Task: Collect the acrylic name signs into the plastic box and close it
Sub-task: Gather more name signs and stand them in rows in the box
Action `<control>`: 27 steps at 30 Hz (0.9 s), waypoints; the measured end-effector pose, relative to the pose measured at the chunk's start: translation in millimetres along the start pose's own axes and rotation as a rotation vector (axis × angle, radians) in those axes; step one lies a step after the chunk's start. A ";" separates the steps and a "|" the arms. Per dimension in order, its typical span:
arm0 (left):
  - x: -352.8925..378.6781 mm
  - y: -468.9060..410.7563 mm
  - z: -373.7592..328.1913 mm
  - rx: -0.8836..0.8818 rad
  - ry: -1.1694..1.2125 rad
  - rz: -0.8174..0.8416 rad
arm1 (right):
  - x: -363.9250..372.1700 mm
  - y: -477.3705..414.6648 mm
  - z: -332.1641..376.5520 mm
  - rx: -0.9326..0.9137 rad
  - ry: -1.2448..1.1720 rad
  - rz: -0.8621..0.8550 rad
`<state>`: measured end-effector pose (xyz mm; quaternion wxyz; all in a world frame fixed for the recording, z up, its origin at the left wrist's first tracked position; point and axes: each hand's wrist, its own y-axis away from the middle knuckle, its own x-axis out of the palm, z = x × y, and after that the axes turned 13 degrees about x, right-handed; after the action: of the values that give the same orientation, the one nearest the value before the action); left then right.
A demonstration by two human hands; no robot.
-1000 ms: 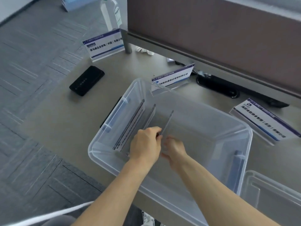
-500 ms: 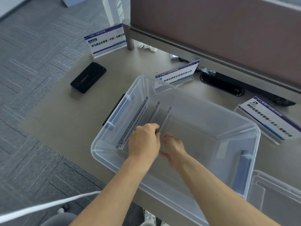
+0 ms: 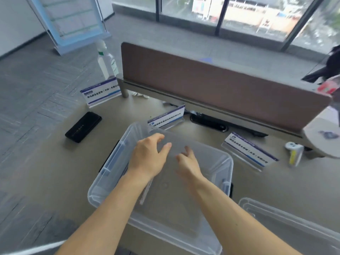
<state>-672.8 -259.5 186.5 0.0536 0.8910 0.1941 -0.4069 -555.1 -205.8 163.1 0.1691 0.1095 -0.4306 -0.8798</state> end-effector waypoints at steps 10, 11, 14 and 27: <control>-14.6 -102.6 -215.1 0.231 0.318 0.057 | -204.6 97.4 128.0 -0.378 -0.333 -0.234; -6.2 -107.2 -224.1 0.217 0.329 0.086 | -224.5 96.0 127.0 -0.369 -0.355 -0.256; 24.0 -121.6 -240.4 0.188 0.333 0.146 | -274.3 83.9 120.2 -0.341 -0.373 -0.308; 180.2 -158.3 -169.6 -0.077 0.184 0.413 | -347.9 -43.1 43.7 -0.182 -0.073 -0.459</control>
<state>-508.1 -16.6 174.5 0.1518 0.9425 0.0271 -0.2964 -258.9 -13.3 171.6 -0.0418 0.1568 -0.3193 -0.9337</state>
